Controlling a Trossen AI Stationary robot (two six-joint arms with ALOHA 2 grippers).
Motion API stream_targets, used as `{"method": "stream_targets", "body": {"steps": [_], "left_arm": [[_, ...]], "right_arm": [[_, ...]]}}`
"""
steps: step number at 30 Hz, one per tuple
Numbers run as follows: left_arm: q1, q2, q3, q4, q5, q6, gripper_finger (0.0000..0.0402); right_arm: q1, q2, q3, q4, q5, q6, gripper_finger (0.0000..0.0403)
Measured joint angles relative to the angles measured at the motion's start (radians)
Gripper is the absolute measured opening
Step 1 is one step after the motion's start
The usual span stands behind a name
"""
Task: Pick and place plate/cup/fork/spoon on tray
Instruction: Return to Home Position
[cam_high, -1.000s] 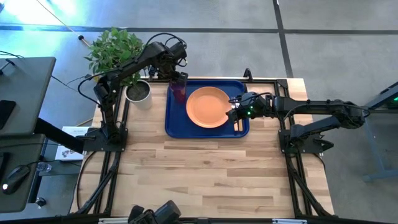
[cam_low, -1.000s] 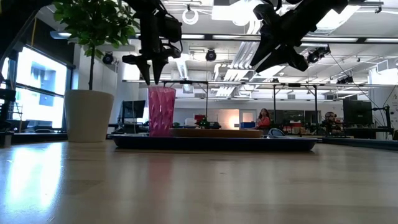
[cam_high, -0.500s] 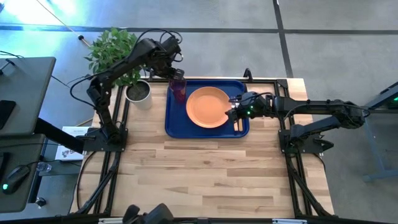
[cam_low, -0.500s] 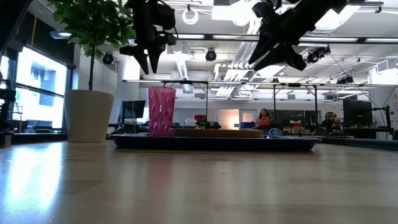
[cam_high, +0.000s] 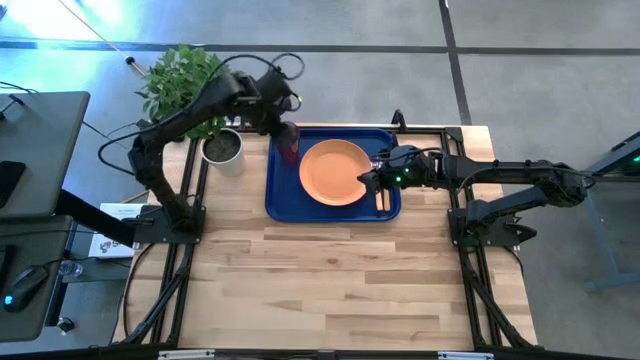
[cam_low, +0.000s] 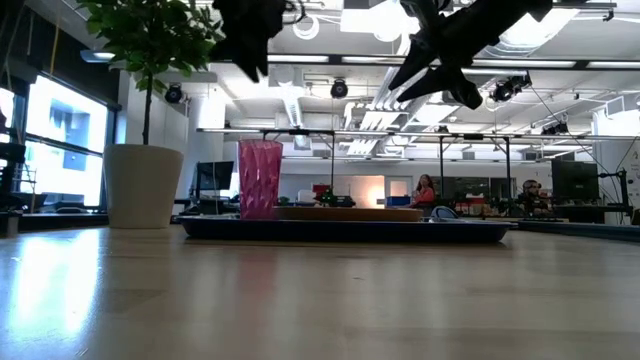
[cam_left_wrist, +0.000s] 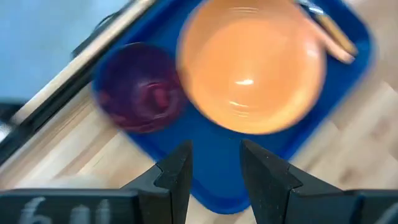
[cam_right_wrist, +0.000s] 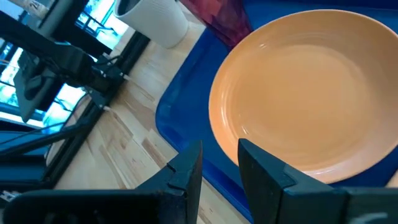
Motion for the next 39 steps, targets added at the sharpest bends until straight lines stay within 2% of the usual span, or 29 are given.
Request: {"method": "stream_targets", "body": {"steps": [9,12,14,20,29,34,39], "left_arm": [[-0.212,-0.076,0.0,0.04,0.149,0.189,0.0124],[-0.275,-0.127,-0.013,0.052,0.156,0.231,0.0124],[-0.311,-0.184,-0.064,0.097,0.157,0.231,0.0124],[-0.383,-0.43,-0.376,0.326,0.162,0.225,0.0124],[-0.396,-0.794,-0.853,0.662,0.162,0.137,0.0124],[-0.396,-0.971,-1.07,0.78,0.159,0.049,0.0124],[-0.396,-1.111,-1.23,0.91,0.158,-0.003,0.0124]], "right_arm": [[0.0,0.0,0.0,0.056,0.001,0.003,0.0094],[0.003,0.0,0.0,0.078,0.001,0.0,0.0094],[0.009,0.0,0.0,0.108,0.006,0.004,0.0094],[0.04,0.0,0.0,0.24,0.027,-0.03,0.0094],[0.046,0.0,0.0,0.268,0.057,0.011,0.0094],[0.046,0.0,0.0,0.408,0.044,-0.06,0.0094],[0.046,0.0,0.0,0.536,0.037,-0.14,0.0094]]}}
